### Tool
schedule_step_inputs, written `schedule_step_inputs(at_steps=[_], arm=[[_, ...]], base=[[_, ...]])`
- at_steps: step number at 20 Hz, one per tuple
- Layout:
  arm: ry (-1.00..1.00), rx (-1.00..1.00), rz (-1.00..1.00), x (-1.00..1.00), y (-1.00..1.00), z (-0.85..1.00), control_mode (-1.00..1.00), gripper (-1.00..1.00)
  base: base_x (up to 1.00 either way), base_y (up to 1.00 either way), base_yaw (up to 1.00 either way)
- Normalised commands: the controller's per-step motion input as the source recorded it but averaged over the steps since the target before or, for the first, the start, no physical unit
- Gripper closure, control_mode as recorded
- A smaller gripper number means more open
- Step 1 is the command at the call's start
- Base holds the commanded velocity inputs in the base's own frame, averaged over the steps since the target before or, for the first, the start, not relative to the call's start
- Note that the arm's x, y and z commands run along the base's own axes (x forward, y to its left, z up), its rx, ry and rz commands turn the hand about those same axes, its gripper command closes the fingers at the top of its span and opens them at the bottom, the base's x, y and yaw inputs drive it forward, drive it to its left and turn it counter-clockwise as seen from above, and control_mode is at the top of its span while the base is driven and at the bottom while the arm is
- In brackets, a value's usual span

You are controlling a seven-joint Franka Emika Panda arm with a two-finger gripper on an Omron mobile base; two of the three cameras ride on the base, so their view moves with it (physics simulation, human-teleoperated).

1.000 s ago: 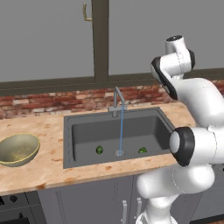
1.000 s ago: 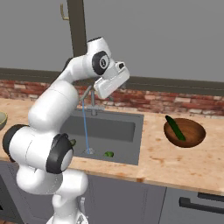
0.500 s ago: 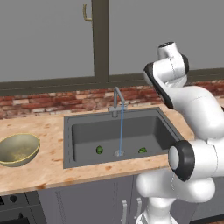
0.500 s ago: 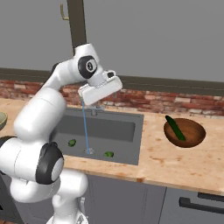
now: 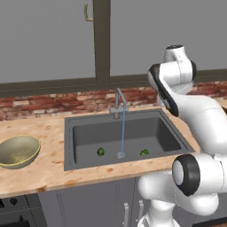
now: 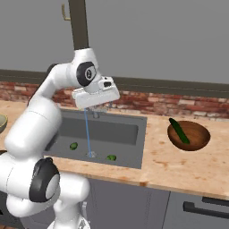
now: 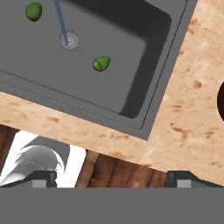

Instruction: Pick the avocados from the sink and place them in one bowl. Place the cucumber in the other bowl. Then turn off the sink faucet.

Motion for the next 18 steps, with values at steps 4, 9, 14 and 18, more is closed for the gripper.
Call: schedule_step_inputs(at_steps=[4, 9, 14, 18], arm=[[-0.25, 0.24, -0.25, -0.13, 0.00, -0.02, -1.00, -1.00], [-0.18, 0.10, -0.23, 0.00, 0.04, -0.13, -1.00, -1.00], [-0.02, 0.00, -0.11, 0.08, 0.08, -0.23, -1.00, -1.00], [0.04, 0.00, -0.07, 0.18, 0.03, -0.25, -1.00, -1.00]], base=[[0.00, 0.00, 0.00], [0.00, 0.00, 0.00], [0.00, 0.00, 0.00], [0.00, 0.00, 0.00]])
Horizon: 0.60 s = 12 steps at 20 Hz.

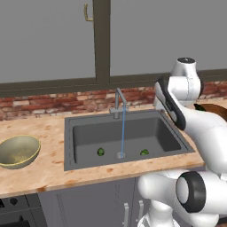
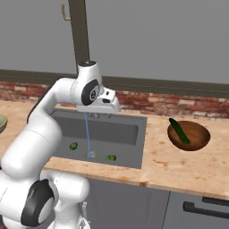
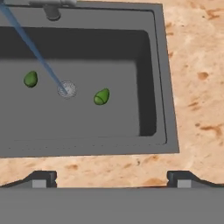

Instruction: Pick the avocados from the sink and place them in one bowl. Place the cucumber in the other bowl. Then turn off the sink faucet.

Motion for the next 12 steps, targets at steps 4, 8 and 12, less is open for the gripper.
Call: schedule_step_inputs(at_steps=[4, 8, 12], arm=[[0.00, 0.02, -0.13, 0.23, 0.01, -0.37, -1.00, -1.00], [0.13, 0.06, -0.12, 0.31, 0.00, -0.35, -1.00, -1.00], [0.10, 0.05, -0.12, 0.30, 0.00, -0.47, -1.00, -1.00]], base=[[0.00, 0.00, 0.00], [0.00, 0.00, 0.00], [0.00, 0.00, 0.00]])
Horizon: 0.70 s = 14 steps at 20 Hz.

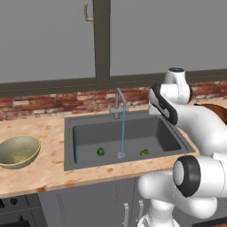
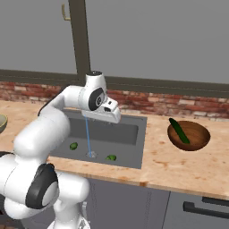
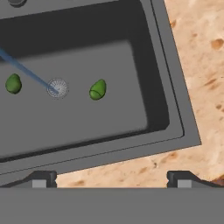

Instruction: Pick the avocados from the sink and place them in one bowl. Place the cucumber in the other bowl. Then turn off the sink faucet.

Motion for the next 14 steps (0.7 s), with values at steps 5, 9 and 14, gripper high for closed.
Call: schedule_step_inputs(at_steps=[5, 9, 14], arm=[[0.13, 0.01, -0.13, 0.26, 0.07, -0.43, -1.00, -1.00], [0.10, 0.00, -0.14, 0.24, 0.10, -0.38, -1.00, -1.00], [0.07, 0.01, -0.12, 0.16, 0.01, -0.35, -1.00, -1.00]], base=[[0.00, 0.00, 0.00], [0.00, 0.00, 0.00], [0.00, 0.00, 0.00]])
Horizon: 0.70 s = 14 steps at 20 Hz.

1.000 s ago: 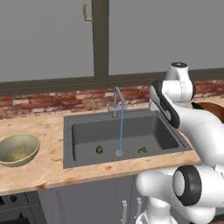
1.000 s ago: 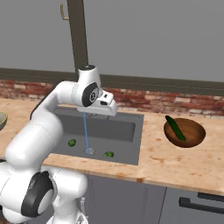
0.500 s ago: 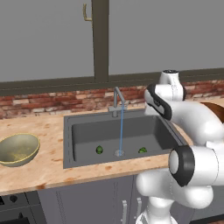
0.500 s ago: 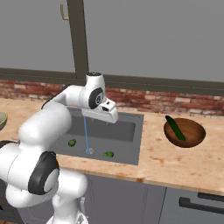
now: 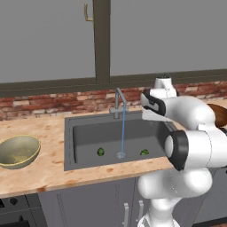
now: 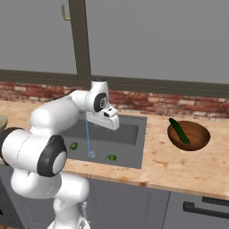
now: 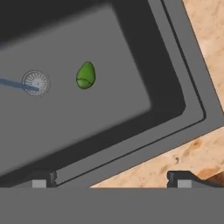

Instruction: Pick the avocados from the sink and place them in one bowl. Place the cucumber in the other bowl. Then turn off the sink faucet.

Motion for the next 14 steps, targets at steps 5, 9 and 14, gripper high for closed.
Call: schedule_step_inputs(at_steps=[5, 9, 14], arm=[[0.06, 0.04, -0.09, 0.06, 0.00, -0.37, -1.00, -1.00], [0.07, 0.03, -0.07, 0.01, 0.00, -0.34, -1.00, -1.00], [0.06, 0.01, -0.06, 0.04, 0.00, -0.37, -1.00, -1.00]], base=[[0.00, 0.00, 0.00], [0.00, 0.00, 0.00], [0.00, 0.00, 0.00]])
